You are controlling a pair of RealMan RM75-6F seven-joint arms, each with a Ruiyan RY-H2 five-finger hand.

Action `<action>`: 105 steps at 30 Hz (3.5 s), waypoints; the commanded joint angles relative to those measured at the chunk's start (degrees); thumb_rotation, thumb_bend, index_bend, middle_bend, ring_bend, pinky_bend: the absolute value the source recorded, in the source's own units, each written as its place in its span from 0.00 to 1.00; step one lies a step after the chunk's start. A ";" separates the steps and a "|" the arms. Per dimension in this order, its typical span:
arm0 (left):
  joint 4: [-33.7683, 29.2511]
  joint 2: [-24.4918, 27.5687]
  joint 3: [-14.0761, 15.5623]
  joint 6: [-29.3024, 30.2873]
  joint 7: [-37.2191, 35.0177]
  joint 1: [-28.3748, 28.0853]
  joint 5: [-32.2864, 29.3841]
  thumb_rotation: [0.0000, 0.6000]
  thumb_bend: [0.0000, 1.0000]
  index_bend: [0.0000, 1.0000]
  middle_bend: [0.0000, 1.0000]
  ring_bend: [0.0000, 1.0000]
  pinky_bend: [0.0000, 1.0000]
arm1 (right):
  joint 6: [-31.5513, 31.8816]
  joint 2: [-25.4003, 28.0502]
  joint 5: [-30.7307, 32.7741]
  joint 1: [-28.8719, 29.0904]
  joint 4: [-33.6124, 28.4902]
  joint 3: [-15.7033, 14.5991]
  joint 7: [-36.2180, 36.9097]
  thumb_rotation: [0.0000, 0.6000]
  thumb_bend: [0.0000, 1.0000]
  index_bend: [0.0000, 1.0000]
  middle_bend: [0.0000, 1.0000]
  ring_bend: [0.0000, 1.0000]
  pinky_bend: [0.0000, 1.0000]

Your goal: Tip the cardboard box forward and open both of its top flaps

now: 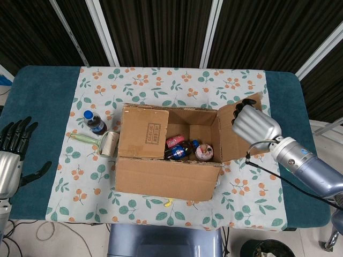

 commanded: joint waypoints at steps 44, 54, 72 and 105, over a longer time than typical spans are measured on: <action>-3.67 3.04 -4.75 -18.83 12.05 -12.78 -6.77 1.00 0.30 0.00 0.00 0.00 0.05 | 63.27 -30.29 2.82 -44.92 7.61 -7.73 26.61 1.00 0.32 0.00 0.00 0.00 0.24; -6.41 6.50 -10.51 -37.70 20.64 -28.54 -14.05 1.00 0.76 0.00 0.04 0.00 0.13 | 64.37 -36.09 -0.62 -46.53 17.85 -6.58 34.79 1.00 0.38 0.00 0.00 0.00 0.24; 11.91 -2.70 -7.87 -65.59 33.01 -62.08 -34.74 1.00 1.00 0.09 0.21 0.11 0.22 | 62.02 -38.23 0.65 -48.38 21.36 -3.94 42.53 1.00 0.40 0.00 0.00 0.00 0.24; 21.15 -16.41 7.19 -59.63 34.39 -78.47 -46.03 1.00 1.00 0.35 0.57 0.35 0.38 | 58.36 -37.88 1.59 -49.84 20.43 -1.64 44.18 1.00 0.40 0.00 0.00 0.00 0.24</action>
